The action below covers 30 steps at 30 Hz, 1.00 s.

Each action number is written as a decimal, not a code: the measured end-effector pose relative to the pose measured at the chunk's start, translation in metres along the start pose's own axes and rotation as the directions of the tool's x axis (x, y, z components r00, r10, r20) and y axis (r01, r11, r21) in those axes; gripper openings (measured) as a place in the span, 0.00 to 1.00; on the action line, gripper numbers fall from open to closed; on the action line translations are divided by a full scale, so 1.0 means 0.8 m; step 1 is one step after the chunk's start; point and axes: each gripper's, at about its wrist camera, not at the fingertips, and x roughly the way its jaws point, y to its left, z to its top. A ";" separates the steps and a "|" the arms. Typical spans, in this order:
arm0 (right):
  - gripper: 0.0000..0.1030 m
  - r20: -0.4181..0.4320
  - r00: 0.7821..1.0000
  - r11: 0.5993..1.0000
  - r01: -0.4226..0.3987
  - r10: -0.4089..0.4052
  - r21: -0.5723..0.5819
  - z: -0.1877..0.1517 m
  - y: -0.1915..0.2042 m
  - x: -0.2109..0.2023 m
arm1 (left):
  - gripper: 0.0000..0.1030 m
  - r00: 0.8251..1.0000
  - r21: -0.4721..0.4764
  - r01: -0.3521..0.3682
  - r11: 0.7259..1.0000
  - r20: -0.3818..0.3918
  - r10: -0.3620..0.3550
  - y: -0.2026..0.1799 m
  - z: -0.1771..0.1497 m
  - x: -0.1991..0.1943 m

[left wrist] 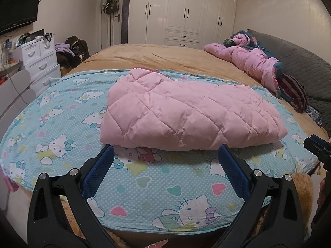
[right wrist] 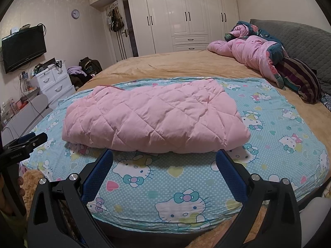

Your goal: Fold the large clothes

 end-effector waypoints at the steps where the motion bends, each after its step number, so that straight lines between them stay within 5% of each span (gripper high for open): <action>1: 0.96 0.000 1.000 1.000 0.000 0.000 0.001 0.000 0.000 0.000 | 0.91 1.000 0.001 -0.001 1.000 -0.002 0.001 -0.001 0.000 0.001; 23: 0.96 -0.021 1.000 0.999 0.023 -0.023 0.022 -0.006 -0.004 0.002 | 0.91 1.000 0.021 -0.014 1.000 -0.021 0.015 -0.001 -0.002 0.005; 30: 0.96 -0.032 0.988 0.975 0.154 -0.151 0.157 -0.032 -0.070 -0.013 | 0.91 0.999 -0.052 -0.003 0.999 -0.035 0.001 0.036 -0.008 0.011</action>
